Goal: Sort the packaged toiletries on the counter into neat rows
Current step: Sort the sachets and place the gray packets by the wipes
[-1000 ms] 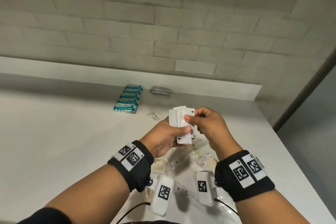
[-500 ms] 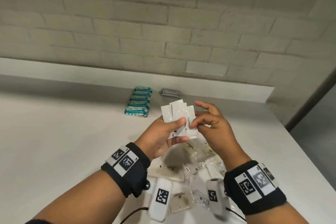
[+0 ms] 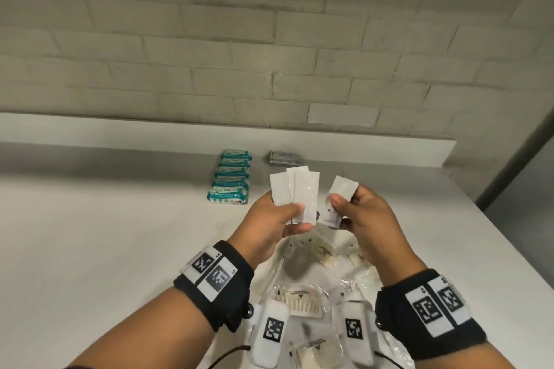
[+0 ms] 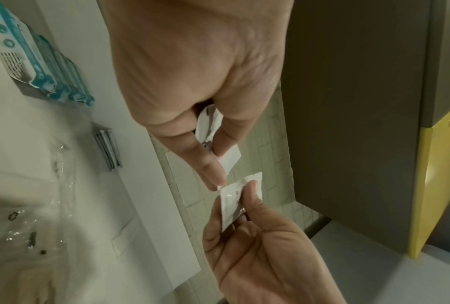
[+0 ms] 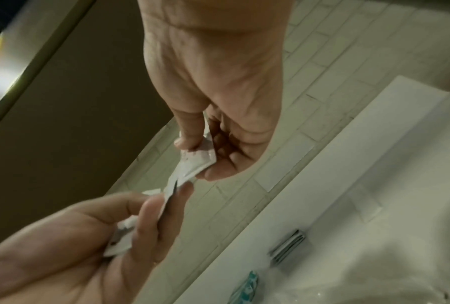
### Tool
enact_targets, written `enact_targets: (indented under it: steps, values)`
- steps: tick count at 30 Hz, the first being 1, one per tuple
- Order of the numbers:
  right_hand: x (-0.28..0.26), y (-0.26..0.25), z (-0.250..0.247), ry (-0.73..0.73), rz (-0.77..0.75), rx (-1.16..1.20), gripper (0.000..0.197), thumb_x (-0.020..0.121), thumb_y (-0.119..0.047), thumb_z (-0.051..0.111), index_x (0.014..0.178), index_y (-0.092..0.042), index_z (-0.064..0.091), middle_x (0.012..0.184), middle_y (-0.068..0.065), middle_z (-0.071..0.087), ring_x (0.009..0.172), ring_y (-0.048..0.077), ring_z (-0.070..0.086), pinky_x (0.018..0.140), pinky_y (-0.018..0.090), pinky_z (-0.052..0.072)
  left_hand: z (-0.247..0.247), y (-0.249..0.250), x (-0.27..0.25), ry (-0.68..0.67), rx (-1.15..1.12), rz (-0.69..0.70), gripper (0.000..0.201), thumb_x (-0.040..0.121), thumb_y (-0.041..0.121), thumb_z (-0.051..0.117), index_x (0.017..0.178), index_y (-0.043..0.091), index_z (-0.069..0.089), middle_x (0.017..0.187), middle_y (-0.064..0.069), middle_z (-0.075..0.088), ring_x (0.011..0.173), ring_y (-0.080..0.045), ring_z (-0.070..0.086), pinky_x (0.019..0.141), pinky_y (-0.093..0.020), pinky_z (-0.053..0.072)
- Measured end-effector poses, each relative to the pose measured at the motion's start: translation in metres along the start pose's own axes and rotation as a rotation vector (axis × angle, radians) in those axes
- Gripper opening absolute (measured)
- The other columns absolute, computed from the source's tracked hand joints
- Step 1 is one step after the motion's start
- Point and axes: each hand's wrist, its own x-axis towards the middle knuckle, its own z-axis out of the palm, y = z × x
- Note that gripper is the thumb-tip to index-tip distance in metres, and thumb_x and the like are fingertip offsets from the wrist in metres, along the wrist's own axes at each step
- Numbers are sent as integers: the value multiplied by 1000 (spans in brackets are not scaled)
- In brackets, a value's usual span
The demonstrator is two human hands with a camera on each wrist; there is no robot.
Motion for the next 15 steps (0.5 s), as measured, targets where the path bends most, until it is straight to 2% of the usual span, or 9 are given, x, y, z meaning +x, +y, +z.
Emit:
enact_targets:
  steps: [2,5,6,8,9,11,13,15]
  values:
    - [3,0,0,-16,50,90,21,89,-3,61,108,-8,65,97,10,74,82,23,71,69,35,59,1,-2,4,-2,20,18,28,89,-4,59,105,19,62,98,-2,71,75,-11,72,64,-25,58]
    - [1,-2,9,-80,99,82,25,86,1,62,111,-1,64,99,18,73,78,26,71,62,33,58,6,-7,6,-14,80,37,31,87,1,63,115,14,62,101,-7,73,78,-13,71,61,-25,56]
    - [0,-2,12,-63,93,79,25,86,1,63,110,-2,66,98,19,73,78,27,71,62,33,58,7,-9,6,-2,85,42,33,88,3,64,118,13,61,101,-7,73,78,-13,71,60,-24,55]
    - [-1,-5,14,84,33,8,18,87,-4,65,104,-7,68,92,14,74,77,25,69,64,32,56,7,-11,7,73,60,45,34,89,5,62,122,10,58,99,-7,71,75,-13,71,58,-23,54]
    - [0,-6,12,176,-15,-87,13,87,-7,65,99,-12,67,87,8,73,74,22,68,63,30,54,6,-12,9,109,49,46,34,91,5,61,124,10,56,100,-7,70,76,-14,71,59,-24,55]
    - [2,-8,9,282,-112,-369,4,87,-16,66,88,-19,64,80,2,69,70,20,65,61,31,52,6,-12,10,123,44,40,31,94,6,56,125,11,56,107,-9,69,86,-18,71,70,-28,58]
    - [-1,-7,12,226,-203,-676,12,86,-23,65,88,-11,63,84,5,64,73,25,62,63,34,52,10,-12,9,66,29,19,27,97,7,51,123,9,57,113,-11,69,96,-22,69,82,-34,57]
    - [-6,-5,21,133,-270,-887,17,88,-24,64,87,-7,63,88,2,56,76,20,56,63,26,44,14,-12,9,20,-47,-20,21,99,7,46,116,5,58,110,-16,68,98,-26,67,86,-40,56]
